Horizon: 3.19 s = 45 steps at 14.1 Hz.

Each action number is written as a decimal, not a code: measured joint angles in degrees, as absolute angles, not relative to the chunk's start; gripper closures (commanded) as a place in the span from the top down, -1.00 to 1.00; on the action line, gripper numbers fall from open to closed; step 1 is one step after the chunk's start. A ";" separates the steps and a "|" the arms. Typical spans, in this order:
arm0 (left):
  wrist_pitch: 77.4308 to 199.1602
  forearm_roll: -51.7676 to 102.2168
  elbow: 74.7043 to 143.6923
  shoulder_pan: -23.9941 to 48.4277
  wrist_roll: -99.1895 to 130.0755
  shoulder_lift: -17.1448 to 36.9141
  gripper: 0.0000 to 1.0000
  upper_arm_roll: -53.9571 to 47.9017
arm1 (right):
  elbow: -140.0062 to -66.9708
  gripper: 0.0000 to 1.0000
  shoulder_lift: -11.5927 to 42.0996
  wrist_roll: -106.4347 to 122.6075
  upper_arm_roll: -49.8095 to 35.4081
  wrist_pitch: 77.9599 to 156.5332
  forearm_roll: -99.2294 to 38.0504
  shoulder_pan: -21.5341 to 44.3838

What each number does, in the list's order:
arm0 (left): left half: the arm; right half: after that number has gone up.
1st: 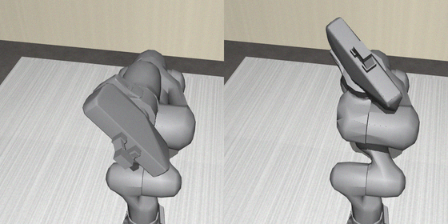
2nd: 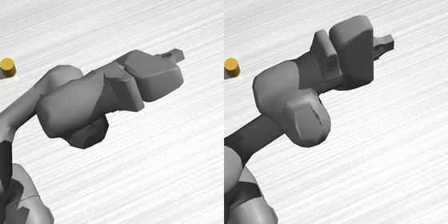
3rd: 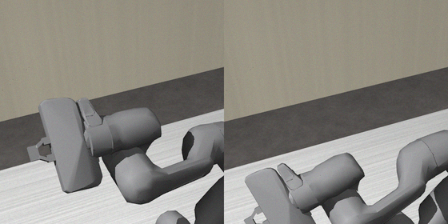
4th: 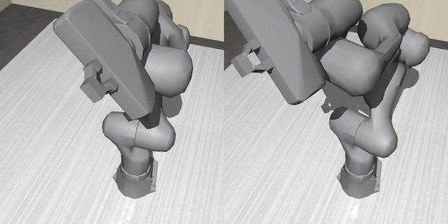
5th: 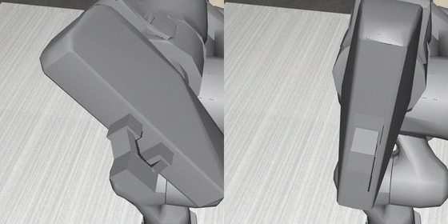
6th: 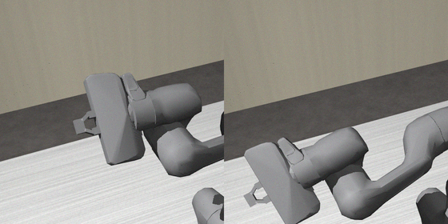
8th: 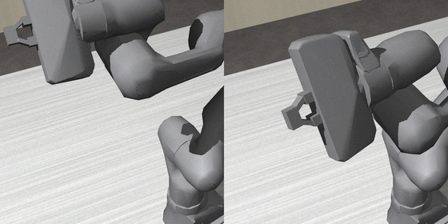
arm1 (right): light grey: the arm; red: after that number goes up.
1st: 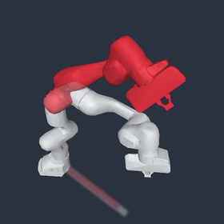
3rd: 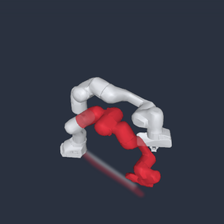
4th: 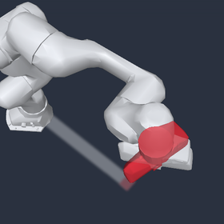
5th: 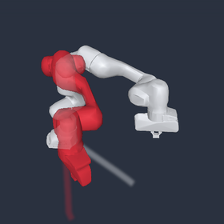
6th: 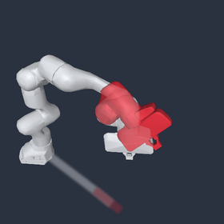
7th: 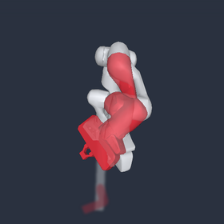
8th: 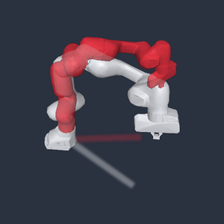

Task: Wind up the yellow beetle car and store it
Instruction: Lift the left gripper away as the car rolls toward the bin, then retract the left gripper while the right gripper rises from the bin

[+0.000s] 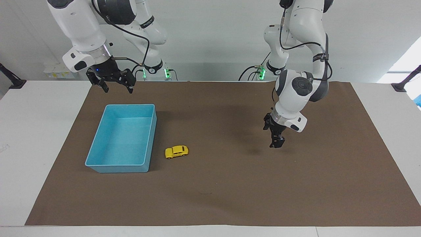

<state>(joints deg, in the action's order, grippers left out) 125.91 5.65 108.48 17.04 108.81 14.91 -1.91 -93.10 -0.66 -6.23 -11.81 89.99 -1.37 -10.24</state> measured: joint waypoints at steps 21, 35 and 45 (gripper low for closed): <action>116.43 5.61 105.85 12.62 45.15 4.80 1.00 0.27 | -93.10 1.00 -0.66 -6.00 -11.81 90.10 -1.37 -10.23; 100.59 0.99 100.38 12.19 8.04 -2.16 1.00 4.38 | -93.10 1.00 -0.71 -28.83 -12.74 91.35 -2.59 -6.87; 93.33 0.88 97.87 12.18 4.05 -6.10 1.00 4.52 | -93.10 1.00 -0.74 -57.09 -13.00 93.59 -4.17 -5.16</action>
